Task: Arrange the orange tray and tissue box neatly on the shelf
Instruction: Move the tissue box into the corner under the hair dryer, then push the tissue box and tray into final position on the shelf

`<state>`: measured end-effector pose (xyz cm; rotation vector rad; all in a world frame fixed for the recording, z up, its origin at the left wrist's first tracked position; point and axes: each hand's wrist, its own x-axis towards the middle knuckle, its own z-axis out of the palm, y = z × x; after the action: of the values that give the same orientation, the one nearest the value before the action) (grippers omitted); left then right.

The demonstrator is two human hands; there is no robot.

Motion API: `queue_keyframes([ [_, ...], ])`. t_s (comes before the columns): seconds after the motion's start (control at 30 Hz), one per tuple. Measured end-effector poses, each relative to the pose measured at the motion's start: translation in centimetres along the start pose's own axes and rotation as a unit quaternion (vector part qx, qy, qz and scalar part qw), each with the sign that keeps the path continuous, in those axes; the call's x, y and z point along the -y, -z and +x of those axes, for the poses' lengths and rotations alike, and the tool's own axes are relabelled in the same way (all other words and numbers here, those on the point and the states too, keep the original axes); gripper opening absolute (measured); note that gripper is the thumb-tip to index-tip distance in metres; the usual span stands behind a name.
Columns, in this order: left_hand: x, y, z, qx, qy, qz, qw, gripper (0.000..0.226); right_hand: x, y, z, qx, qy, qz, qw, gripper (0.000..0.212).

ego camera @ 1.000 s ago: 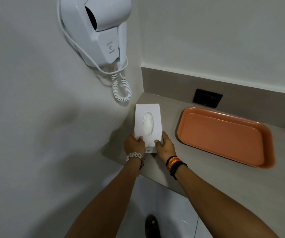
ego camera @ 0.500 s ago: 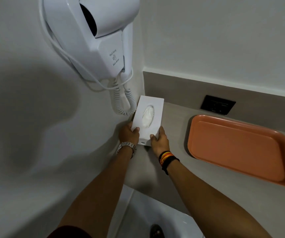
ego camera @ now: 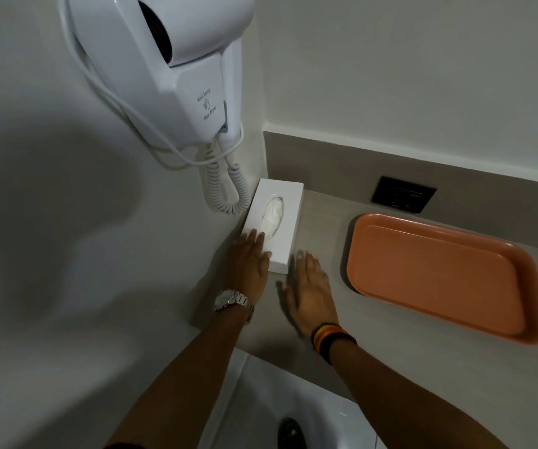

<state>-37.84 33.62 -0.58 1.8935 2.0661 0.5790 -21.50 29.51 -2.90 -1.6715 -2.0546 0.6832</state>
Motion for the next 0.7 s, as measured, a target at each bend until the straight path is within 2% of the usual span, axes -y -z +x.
queue_keyframes([
  [0.1, -0.4, -1.1, -1.3, 0.029, -0.073, 0.054, 0.995, 0.060, -2.5, -0.4, -3.6, 0.010, 0.059, -0.116, 0.991, 0.074],
  [0.2, -1.0, -2.1, -1.4, 0.075, -0.084, 0.090, 0.990, 0.074, -4.0, -0.9, -5.4, 0.056, 0.071, -0.173, 0.981, 0.077],
  [0.27, -1.3, -2.5, -1.3, 0.086, -0.080, 0.118, 0.986, 0.074, -4.8, -1.1, -6.0, 0.084, 0.065, -0.183, 0.977, 0.078],
  [0.33, -1.3, -2.7, -1.3, 0.069, -0.087, 0.136, 0.984, 0.064, -5.5, -1.1, -6.4, 0.102, 0.063, -0.185, 0.975, 0.078],
  [0.43, -0.9, -2.4, -0.8, 0.047, -0.108, 0.143, 0.983, 0.054, -6.3, -1.0, -6.5, 0.094, 0.070, -0.183, 0.976, 0.077],
  [0.7, -0.1, -1.5, 3.3, 0.100, -0.105, 0.184, 0.972, 0.066, -7.2, -1.7, -6.2, 0.072, 0.071, -0.190, 0.977, 0.072],
])
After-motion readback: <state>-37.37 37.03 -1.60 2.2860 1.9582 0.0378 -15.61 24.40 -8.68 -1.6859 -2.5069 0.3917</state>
